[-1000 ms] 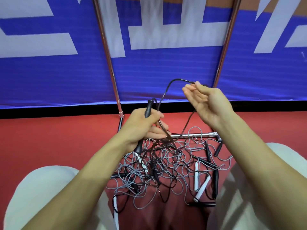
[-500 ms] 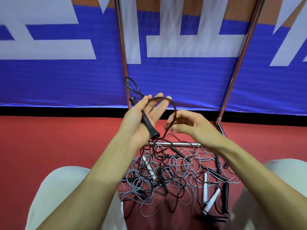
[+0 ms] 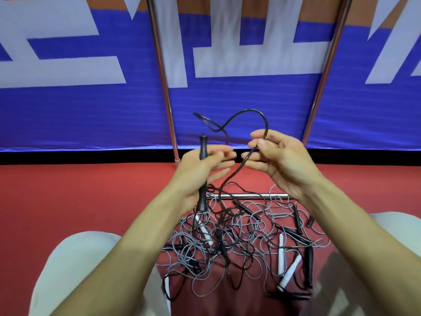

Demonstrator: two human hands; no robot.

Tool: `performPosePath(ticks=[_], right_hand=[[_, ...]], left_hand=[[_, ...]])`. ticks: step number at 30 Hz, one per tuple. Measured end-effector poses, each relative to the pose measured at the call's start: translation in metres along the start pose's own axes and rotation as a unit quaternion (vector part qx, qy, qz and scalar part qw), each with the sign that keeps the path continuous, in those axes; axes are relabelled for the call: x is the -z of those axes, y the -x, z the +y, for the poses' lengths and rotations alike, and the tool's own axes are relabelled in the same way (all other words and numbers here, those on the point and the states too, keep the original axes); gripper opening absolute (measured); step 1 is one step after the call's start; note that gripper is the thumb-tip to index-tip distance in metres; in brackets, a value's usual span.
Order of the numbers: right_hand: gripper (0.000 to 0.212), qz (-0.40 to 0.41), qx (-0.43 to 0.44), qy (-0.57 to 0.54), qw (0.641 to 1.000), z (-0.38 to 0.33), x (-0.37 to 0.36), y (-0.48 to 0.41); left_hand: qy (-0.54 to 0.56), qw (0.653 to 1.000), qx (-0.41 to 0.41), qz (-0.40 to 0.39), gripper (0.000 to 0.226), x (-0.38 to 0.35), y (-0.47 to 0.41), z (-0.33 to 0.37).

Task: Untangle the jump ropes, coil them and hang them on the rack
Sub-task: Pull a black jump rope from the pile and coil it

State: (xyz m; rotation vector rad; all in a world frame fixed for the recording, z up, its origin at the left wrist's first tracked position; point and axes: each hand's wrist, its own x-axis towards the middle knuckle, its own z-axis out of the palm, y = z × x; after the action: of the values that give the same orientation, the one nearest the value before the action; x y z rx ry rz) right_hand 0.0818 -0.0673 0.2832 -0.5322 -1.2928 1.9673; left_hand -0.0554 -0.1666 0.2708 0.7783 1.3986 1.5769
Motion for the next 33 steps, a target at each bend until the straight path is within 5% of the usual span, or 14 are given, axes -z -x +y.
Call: performPosePath(ticks=[7,13,16,21,28,31,33], right_hand=[[0.017,0.119,0.019,-0.257,0.959,-0.016,0.014,-0.005],[0.016,0.186,0.011,-0.306,0.934,-0.013,0.023,-0.013],[0.013,0.184,-0.003,-0.217,0.959,-0.007,0.024,-0.015],[0.019,0.103,-0.040,0.087,0.990,0.006,0.017,-0.013],[0.031,-0.103,-0.014,0.352,0.930,0.032,-0.004,-0.003],[0.019,-0.128,-0.035,0.402,0.906,0.046,-0.005,-0.003],[0.016,-0.117,-0.081,0.363,0.921,0.049,-0.006,-0.002]], left_hand=[[-0.088,0.984,0.035,-0.150,0.019,-0.016,0.009,-0.005],[-0.089,0.987,0.011,-0.133,0.012,-0.020,0.010,-0.010],[-0.043,0.995,-0.020,-0.087,0.011,-0.020,0.008,-0.010],[0.179,0.982,-0.043,-0.044,0.012,-0.016,0.005,0.004],[0.397,0.917,-0.021,-0.033,0.018,-0.003,0.007,0.021],[0.444,0.895,-0.027,-0.025,0.038,0.002,0.006,0.025],[0.445,0.895,-0.038,-0.003,0.031,0.005,0.005,0.025]])
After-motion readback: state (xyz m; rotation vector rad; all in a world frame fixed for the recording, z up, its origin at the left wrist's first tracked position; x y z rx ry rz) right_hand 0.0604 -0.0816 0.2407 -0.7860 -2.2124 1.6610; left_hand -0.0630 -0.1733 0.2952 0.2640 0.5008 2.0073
